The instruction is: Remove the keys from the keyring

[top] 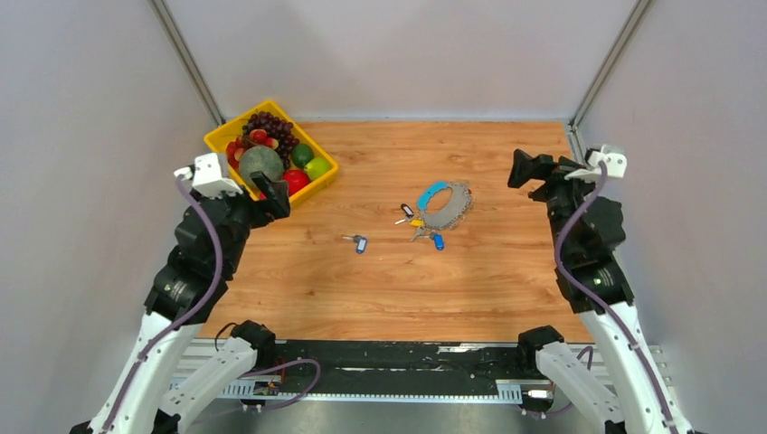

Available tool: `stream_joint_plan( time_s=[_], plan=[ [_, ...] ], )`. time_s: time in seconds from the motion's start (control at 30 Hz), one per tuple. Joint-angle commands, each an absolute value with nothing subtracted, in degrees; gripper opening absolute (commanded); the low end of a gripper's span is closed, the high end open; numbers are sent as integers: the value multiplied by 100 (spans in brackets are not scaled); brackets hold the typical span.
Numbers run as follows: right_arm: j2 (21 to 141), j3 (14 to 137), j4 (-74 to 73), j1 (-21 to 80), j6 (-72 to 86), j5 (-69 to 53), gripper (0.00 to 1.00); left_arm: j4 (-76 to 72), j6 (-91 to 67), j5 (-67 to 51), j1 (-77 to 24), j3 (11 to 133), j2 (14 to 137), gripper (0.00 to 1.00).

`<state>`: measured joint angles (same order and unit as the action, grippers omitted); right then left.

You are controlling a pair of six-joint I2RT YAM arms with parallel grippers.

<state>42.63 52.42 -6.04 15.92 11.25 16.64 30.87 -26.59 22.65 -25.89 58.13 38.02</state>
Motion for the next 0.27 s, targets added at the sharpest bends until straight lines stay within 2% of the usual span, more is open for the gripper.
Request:
stream_joint_plan(
  time_s=[0.0,0.23],
  plan=[
    [3712,5361,-738,1581,777,1422,100,3474,-2174,2797,-2594,6876,3822,100],
    [3491,5576,-777,1575,707,1368,100,3555,-1847,2669,-2599,7334,3887,100]
  ],
)
